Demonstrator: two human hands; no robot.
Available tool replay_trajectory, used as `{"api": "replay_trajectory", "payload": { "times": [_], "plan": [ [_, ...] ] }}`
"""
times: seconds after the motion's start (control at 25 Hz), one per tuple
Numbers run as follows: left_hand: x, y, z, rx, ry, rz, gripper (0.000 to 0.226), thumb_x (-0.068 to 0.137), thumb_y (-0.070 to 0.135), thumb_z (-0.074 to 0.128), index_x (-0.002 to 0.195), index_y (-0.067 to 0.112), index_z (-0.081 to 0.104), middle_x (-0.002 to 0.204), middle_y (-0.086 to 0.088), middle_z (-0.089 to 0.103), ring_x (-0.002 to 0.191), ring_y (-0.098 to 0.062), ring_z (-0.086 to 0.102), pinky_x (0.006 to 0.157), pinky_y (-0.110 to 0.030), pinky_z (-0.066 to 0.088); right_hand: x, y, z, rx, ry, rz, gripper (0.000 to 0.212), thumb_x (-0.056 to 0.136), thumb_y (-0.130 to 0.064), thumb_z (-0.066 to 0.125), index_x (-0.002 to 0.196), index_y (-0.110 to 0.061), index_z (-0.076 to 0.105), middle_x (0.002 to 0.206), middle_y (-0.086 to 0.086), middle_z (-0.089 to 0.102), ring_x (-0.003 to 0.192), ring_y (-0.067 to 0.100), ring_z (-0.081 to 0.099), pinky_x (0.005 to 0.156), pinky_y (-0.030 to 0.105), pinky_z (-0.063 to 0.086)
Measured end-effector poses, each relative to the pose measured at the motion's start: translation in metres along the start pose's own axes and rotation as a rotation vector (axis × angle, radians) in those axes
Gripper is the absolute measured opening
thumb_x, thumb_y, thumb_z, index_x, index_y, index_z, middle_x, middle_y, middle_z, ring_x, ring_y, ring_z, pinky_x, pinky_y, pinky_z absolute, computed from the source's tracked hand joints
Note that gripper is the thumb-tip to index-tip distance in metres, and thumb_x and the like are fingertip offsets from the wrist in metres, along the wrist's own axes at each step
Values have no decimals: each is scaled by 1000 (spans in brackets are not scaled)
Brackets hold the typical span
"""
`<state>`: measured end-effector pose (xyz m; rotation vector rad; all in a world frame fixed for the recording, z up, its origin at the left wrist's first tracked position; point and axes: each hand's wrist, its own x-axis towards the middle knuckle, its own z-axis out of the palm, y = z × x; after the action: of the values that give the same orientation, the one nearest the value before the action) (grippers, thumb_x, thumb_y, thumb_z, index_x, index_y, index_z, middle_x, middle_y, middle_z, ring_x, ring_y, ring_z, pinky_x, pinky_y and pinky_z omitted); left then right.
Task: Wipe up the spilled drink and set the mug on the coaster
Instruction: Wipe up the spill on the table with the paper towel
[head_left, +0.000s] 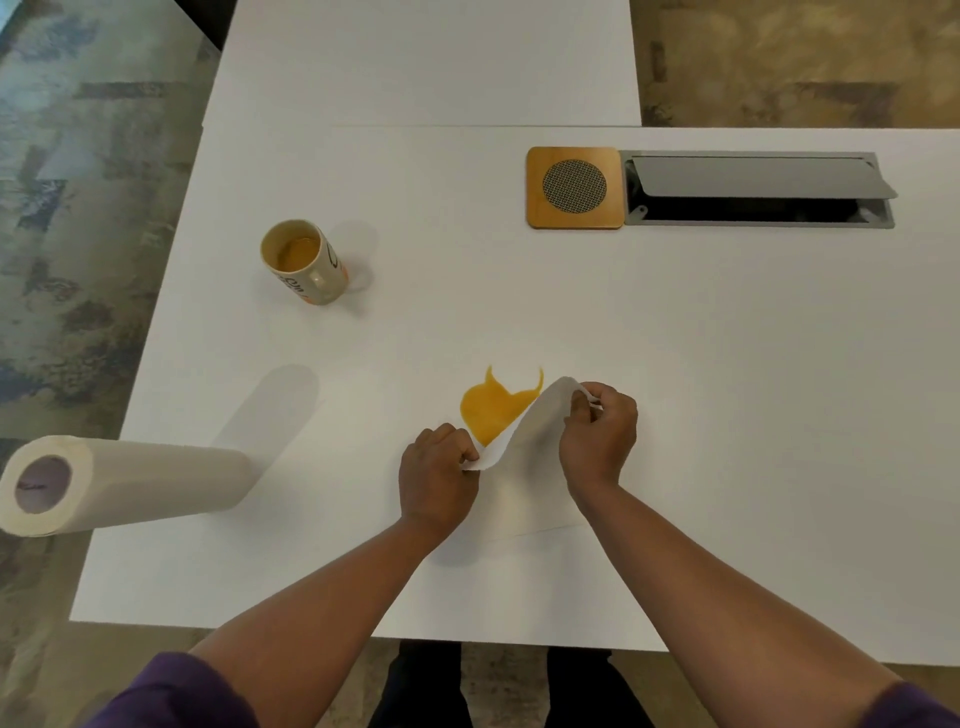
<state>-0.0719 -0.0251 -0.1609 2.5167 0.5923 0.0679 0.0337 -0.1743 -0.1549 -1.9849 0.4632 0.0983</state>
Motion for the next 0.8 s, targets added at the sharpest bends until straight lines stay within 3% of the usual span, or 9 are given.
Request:
{"api": "replay_trajectory", "payload": {
  "times": [0.08, 0.16, 0.24, 0.32, 0.48, 0.68, 0.8],
  "plan": [
    [4, 0, 2, 0, 19, -17, 39, 62, -4, 79, 63, 22, 50, 64, 8, 53, 61, -16, 39, 54, -21, 22, -8, 2, 5, 81, -44, -48, 33, 98, -11, 55, 130, -19, 54, 132, 1, 50, 115, 16, 59, 99, 34, 51],
    [6, 0, 5, -5, 29, -38, 38, 61, -6, 75, 64, 22, 51, 65, 9, 53, 62, -15, 39, 55, -22, 22, -22, 11, 8, 36, -140, -139, 56, 100, -12, 52, 152, -16, 30, 156, 5, 32, 142, 17, 37, 114, 30, 35],
    [5, 1, 8, -23, 18, -61, 34, 61, -8, 72, 68, 21, 55, 68, 7, 57, 65, -15, 40, 60, -26, 28, -38, 24, 13, -128, -227, -246, 73, 102, -24, 48, 159, -13, 4, 168, 6, 5, 155, 15, 6, 122, 29, 13],
    [4, 0, 10, -41, -8, -88, 32, 61, -8, 72, 71, 20, 59, 72, 5, 61, 68, -15, 43, 63, -28, 31, -46, 37, 19, -331, -236, -334, 80, 102, -41, 39, 158, -11, -9, 168, 8, -10, 155, 16, -8, 123, 30, 2],
    [4, -5, 14, -50, -17, -108, 34, 61, -3, 78, 71, 23, 59, 72, 9, 60, 67, -13, 44, 61, -28, 32, -48, 42, 29, -609, -227, -368, 86, 99, -57, 24, 157, -4, -11, 166, 15, -12, 155, 24, -10, 124, 42, 7],
    [3, -1, 12, -32, -5, -151, 40, 81, 27, 81, 66, 27, 43, 67, 13, 48, 66, -15, 44, 63, -30, 35, -42, 34, 40, -752, -232, -312, 93, 99, -64, 28, 156, -2, -11, 167, 19, -6, 155, 27, -3, 125, 44, 9],
    [2, 1, 8, -22, 24, -120, 49, 82, 30, 81, 66, 27, 35, 64, 15, 36, 62, -15, 38, 62, -30, 32, -40, 33, 43, -837, -246, -357, 90, 99, -64, 27, 158, -2, -3, 167, 17, -1, 155, 27, -2, 125, 46, 8]
  ]
}}
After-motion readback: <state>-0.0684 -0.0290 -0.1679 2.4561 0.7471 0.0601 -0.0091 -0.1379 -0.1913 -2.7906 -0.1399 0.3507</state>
